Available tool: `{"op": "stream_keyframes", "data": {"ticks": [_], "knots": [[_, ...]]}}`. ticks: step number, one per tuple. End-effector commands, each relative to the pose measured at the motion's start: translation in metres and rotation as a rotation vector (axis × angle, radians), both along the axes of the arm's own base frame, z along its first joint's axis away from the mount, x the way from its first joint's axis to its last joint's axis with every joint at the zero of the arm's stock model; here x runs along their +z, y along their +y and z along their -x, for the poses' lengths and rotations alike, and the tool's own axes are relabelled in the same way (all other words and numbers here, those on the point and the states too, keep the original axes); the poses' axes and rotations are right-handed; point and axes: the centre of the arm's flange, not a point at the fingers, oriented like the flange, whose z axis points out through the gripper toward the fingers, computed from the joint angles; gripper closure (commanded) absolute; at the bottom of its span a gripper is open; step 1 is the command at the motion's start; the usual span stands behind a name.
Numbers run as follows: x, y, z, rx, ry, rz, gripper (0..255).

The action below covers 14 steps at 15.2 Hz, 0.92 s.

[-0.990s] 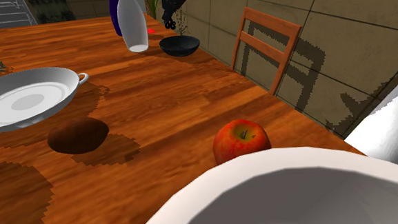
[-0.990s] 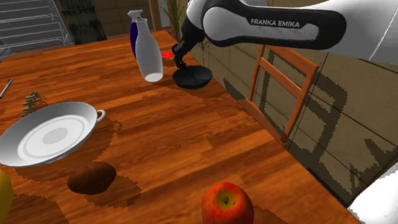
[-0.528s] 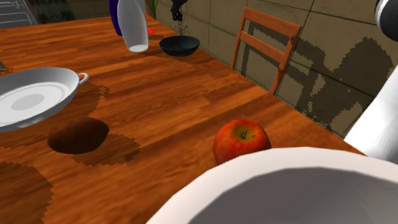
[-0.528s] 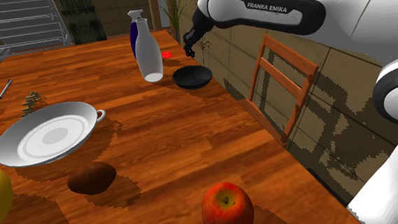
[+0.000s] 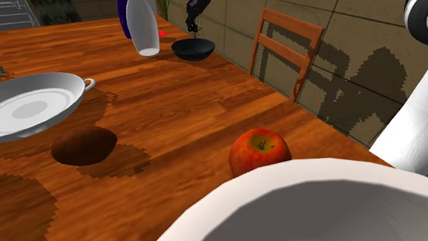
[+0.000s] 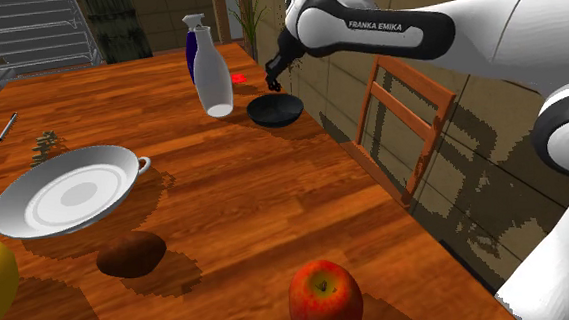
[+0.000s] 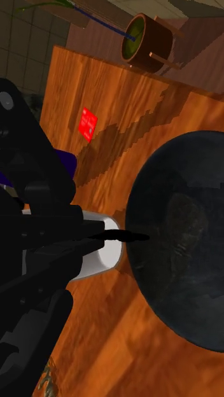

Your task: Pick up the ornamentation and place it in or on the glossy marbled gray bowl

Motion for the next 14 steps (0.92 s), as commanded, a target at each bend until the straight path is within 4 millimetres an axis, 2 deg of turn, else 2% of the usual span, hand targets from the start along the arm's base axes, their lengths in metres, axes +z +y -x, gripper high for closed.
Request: {"op": "stream_keyframes", "data": {"ticks": [1, 8, 14], "knots": [[-0.011, 0.000, 0.000, 0.000, 0.000, 0.000, 255], [-0.048, 0.000, 0.000, 0.000, 0.000, 0.000, 255], [-0.048, 0.000, 0.000, 0.000, 0.000, 0.000, 255]]}}
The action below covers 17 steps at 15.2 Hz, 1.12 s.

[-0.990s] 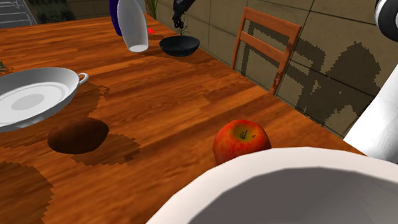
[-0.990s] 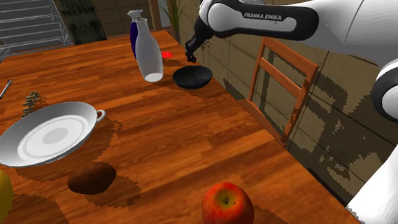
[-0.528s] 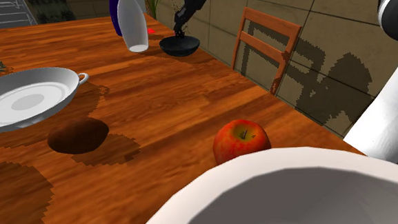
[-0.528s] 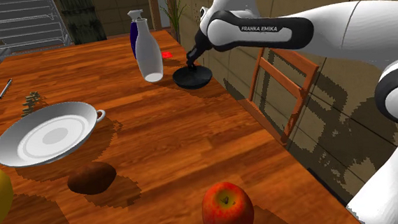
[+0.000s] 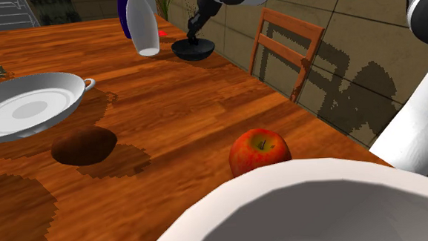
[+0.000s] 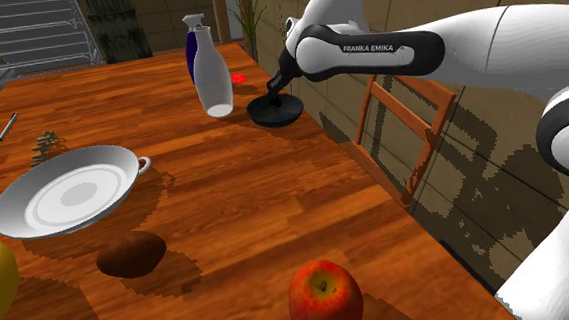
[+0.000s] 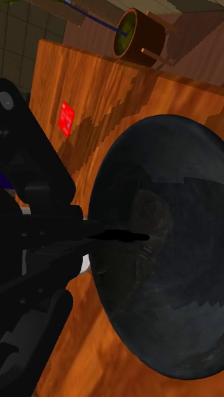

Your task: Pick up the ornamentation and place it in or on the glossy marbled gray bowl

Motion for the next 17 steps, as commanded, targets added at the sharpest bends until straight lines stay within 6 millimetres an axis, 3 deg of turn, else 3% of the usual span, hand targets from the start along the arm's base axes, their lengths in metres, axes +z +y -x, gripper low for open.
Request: {"op": "stream_keyframes", "data": {"ticks": [1, 2, 3, 8, 12, 17], "knots": [[0.000, 0.000, 0.000, 0.000, 0.000, 0.000, 255], [0.000, 0.000, 0.000, 0.000, 0.000, 0.000, 255], [0.000, 0.000, 0.000, 0.000, 0.000, 0.000, 0], [0.000, 0.000, 0.000, 0.000, 0.000, 0.000, 0], [0.040, -0.011, 0.027, 0.000, 0.000, 0.000, 0], [0.040, -0.011, 0.027, 0.000, 0.000, 0.000, 0]]}}
